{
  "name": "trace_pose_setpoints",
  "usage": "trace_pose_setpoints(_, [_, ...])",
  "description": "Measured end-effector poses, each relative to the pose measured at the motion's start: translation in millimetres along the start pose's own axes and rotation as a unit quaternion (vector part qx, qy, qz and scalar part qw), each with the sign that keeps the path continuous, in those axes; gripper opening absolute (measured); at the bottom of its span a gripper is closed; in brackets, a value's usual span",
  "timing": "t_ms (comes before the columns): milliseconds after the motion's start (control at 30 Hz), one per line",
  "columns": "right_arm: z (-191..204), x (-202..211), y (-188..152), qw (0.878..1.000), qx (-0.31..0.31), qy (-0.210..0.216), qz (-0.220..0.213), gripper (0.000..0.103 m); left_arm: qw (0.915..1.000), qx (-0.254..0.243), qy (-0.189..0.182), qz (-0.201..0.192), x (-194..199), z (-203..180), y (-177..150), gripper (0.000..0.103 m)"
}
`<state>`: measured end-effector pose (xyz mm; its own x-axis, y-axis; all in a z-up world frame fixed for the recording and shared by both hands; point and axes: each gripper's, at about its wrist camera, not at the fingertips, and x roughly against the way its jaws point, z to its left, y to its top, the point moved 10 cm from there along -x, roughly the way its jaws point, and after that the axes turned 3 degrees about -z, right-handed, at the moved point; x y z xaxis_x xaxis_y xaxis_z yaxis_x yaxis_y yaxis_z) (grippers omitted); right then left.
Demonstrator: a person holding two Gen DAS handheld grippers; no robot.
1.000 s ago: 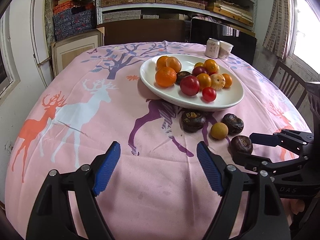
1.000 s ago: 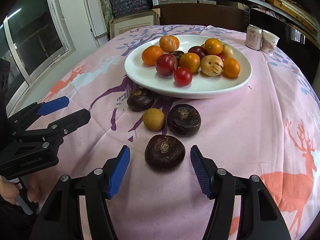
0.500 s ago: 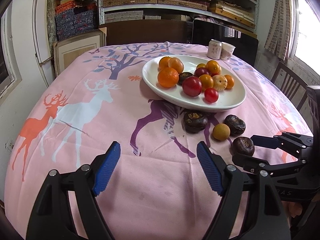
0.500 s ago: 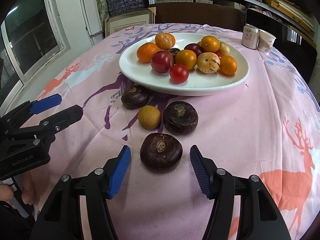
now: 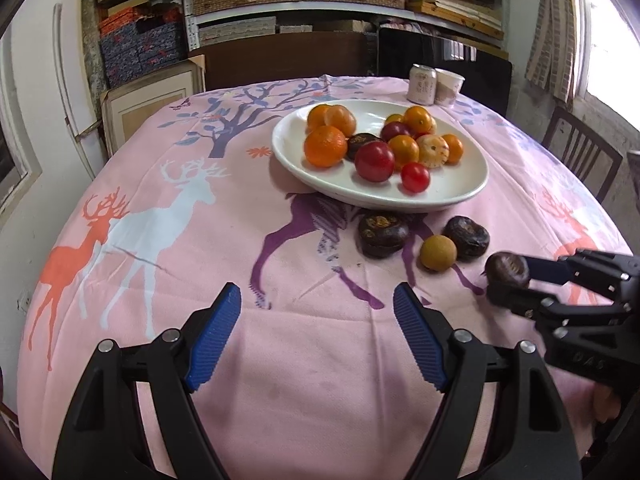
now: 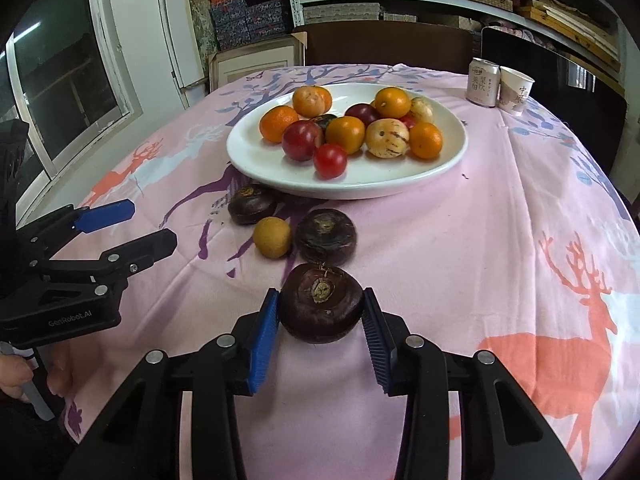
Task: Organize fruits
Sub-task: 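Grasp a dark purple fruit with the right gripper, then grasp the small yellow fruit with the left gripper while the right holds the purple fruit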
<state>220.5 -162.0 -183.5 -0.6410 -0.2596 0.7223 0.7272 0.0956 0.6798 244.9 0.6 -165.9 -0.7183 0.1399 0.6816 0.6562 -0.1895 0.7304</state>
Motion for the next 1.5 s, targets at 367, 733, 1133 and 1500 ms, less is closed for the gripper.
trace_pose_setpoints(367, [-38,19,-6,0.997,-0.053,0.043,-0.025,0.042,0.9961,-0.077,0.008,0.043,-38,-69,12,0.067])
trace_pose_setpoints(733, [-35,28,-3,0.995,-0.058,0.068,-0.047,0.042,0.9944,-0.084,-0.008,0.063,-54,-85,11,0.050])
trace_pose_setpoints(1133, [-39,31,-3,0.994,-0.065,0.069,-0.055,0.042,0.9926,-0.107,-0.035,0.045,-52,-101,16,0.062])
trace_pose_setpoints(1500, [-40,29,-3,0.993,-0.072,0.073,-0.052,0.042,0.9905,-0.111,-0.056,0.059,-56,-97,11,0.037])
